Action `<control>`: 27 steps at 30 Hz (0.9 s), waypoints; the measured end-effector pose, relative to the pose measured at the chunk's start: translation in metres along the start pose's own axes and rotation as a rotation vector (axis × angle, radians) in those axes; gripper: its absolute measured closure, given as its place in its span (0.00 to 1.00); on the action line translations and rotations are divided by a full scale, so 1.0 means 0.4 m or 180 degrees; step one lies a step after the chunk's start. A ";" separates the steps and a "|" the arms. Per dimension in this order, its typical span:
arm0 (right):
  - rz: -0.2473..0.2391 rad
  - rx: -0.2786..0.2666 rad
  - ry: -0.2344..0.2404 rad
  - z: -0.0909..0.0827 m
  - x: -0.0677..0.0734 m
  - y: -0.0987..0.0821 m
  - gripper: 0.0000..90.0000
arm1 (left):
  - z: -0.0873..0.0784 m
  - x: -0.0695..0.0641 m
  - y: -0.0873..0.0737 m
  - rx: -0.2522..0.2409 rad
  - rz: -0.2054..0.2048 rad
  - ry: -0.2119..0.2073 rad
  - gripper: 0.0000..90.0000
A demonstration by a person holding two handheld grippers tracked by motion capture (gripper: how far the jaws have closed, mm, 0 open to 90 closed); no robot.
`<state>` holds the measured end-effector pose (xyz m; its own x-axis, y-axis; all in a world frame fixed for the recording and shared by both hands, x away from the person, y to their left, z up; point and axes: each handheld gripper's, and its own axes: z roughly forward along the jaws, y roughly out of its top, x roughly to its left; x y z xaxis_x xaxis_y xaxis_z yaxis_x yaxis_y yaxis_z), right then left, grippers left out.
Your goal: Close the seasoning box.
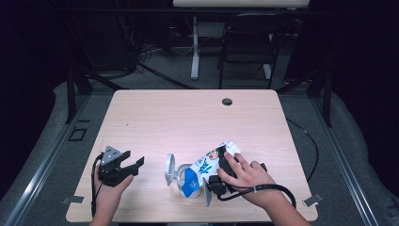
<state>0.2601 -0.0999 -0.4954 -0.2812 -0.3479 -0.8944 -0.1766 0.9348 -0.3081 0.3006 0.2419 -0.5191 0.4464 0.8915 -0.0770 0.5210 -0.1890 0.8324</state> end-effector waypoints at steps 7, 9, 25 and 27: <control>-0.0011 -0.0006 -0.0011 0.000 0.000 0.000 0.57 | 0.000 0.001 0.000 0.0000 -0.0002 0.0001 0.41; -0.0022 0.0000 -0.0017 0.000 -0.001 0.000 0.57 | 0.000 0.001 0.000 -0.0008 -0.0002 0.0000 0.41; -0.0040 0.0010 -0.0035 -0.001 -0.003 0.000 0.58 | -0.001 0.001 0.000 -0.0008 0.0000 -0.0001 0.41; -0.0042 0.0009 -0.0038 -0.001 -0.004 0.000 0.58 | 0.000 0.001 0.000 -0.0008 -0.0002 -0.0001 0.42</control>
<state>0.2600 -0.0993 -0.4939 -0.2676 -0.3593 -0.8940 -0.1775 0.9304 -0.3208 0.3007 0.2423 -0.5191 0.4464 0.8915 -0.0777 0.5195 -0.1875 0.8336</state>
